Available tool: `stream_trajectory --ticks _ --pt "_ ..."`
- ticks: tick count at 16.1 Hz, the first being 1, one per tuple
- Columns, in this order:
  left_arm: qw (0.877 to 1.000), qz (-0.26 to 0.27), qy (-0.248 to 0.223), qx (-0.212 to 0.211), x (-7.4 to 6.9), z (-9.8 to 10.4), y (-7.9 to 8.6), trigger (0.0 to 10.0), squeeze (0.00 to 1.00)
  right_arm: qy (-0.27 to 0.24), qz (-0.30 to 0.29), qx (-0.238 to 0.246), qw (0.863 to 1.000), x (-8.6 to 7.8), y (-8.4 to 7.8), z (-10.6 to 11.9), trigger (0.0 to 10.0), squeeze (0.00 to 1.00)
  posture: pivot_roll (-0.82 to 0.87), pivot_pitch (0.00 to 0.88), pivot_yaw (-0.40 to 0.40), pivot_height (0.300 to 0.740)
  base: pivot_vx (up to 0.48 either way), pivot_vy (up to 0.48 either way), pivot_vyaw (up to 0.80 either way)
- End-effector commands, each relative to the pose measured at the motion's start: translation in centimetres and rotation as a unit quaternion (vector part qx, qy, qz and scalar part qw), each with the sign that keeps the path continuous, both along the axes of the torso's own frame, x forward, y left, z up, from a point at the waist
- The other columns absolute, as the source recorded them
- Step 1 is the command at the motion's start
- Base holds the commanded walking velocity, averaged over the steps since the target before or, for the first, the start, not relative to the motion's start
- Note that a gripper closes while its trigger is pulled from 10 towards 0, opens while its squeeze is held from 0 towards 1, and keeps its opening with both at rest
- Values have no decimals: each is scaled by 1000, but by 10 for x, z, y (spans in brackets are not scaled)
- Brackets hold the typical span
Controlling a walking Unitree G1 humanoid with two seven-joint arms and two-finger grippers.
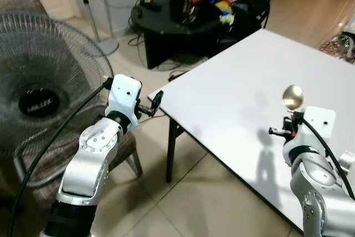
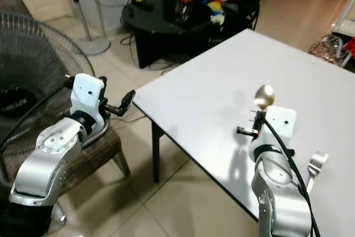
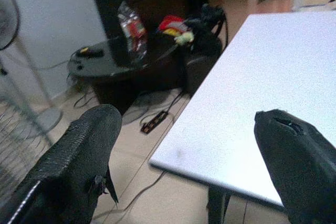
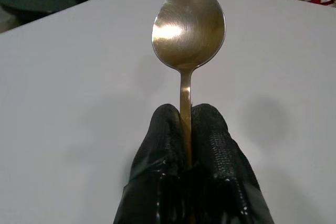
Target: Setting the table
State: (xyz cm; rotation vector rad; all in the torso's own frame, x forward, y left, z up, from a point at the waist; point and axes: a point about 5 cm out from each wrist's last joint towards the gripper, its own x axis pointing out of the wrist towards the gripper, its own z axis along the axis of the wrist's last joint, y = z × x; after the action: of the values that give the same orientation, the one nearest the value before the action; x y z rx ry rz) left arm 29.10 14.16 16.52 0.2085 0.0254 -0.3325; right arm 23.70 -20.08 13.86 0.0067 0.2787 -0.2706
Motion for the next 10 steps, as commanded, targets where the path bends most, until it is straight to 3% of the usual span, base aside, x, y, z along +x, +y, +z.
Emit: stream_trajectory --ticks 1,3,5,6,7,10 --pt "1000 12 2 4 1 -1 8 10000 0 -10 4 3 1000 -1 4 5 10000 0 -12 0 4 740 0 480 0" --pt "1000 18 -8 23 5 0 8 10000 0 -11 -1 2 1000 -1 2 6 10000 0 -28 0 21 740 0 366 0" --pt "999 32 -15 37 8 2 10 10000 0 -11 -5 1 1000 -2 1 6 10000 0 -30 0 24 740 0 -480 0" --pt "999 32 -9 26 9 1 11 10000 0 -10 -6 1 1000 -2 1 6 10000 0 -31 0 26 740 0 -480 -800" --pt "999 34 -4 19 9 0 11 10000 0 -10 -8 1 1000 -2 1 6 10000 0 -30 0 27 740 0 247 -800" --pt "999 32 -1 24 10 -1 13 10000 0 -9 -13 1 1000 -3 -1 6 10000 0 -32 0 30 740 0 469 0"
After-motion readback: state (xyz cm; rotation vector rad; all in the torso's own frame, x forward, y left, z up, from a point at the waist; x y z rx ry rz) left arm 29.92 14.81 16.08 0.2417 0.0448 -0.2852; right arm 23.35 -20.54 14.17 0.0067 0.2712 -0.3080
